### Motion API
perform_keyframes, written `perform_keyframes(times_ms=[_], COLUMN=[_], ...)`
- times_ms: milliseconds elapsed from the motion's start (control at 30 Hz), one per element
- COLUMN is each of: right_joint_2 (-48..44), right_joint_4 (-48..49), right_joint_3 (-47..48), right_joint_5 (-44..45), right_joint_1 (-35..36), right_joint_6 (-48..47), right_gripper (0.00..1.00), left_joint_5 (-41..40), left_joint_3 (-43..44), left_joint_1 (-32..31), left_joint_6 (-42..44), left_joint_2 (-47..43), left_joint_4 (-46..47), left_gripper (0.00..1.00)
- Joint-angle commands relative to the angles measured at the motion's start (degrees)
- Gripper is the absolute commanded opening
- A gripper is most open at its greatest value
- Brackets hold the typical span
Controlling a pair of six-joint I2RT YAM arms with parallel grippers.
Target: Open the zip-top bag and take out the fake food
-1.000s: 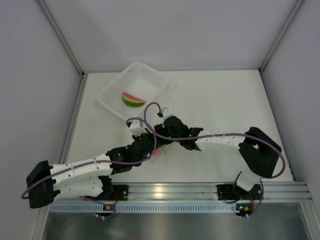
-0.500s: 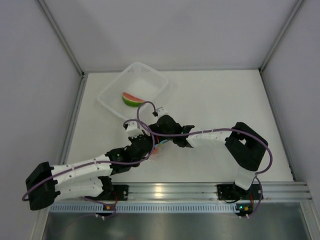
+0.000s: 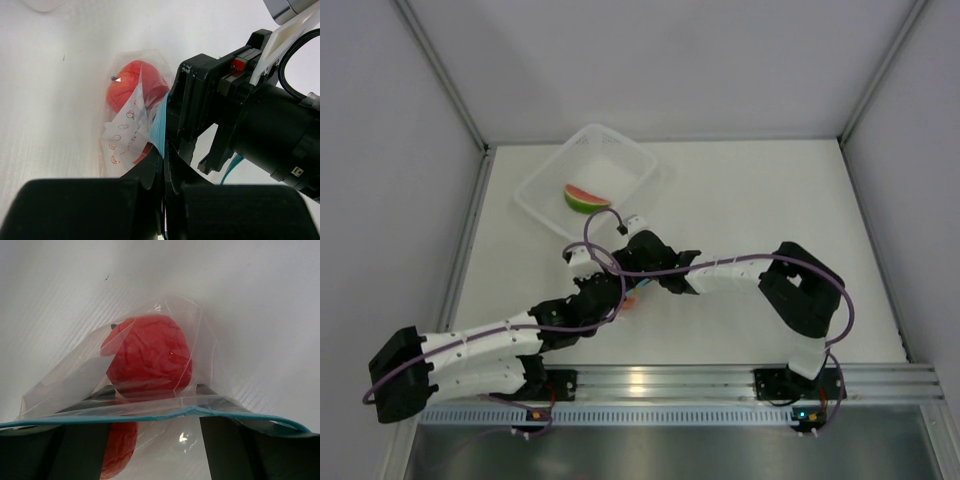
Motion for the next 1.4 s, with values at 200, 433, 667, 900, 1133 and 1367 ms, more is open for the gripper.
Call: perform_keyframes(times_ms=[200,433,667,900,1133,1367], right_joint_2=[4.1,4.0,5.4,2.4,-3.2,-13.8], right_joint_4=[14.8,20.2,8.5,-9.4,-21.7,-29.8], right_joint_3=[6.0,5.5,10.5,9.8,5.2,0.0], right_joint_5=[-9.3,-10.0,2.8,14.5,16.6,10.6], right_joint_1=[-0.1,-1.0,-0.7,-1.2,-3.8,-5.6], right_joint_6=[1.7,3.8,6.0,3.5,-1.9,-3.3], right_gripper=[0.73,0.71,0.63,0.66,0.69,0.70], left_joint_5=[10.6,10.9,9.9,10.2,10.4,9.6], left_joint_3=[0.0,-0.8,-1.6,-2.8,-3.4,-3.6], left_joint_1=[-1.7,-1.2,-1.2,-1.2,-1.2,-1.2], left_joint_6=[-3.7,-4.4,-4.8,-6.1,-8.0,-9.5], left_joint_2=[-1.7,-1.9,-3.6,-8.6,-12.1,-13.0], left_joint_4=[12.4,12.4,12.4,12.4,12.4,12.4], left_gripper=[0.00,0.00,0.00,0.00,0.00,0.00])
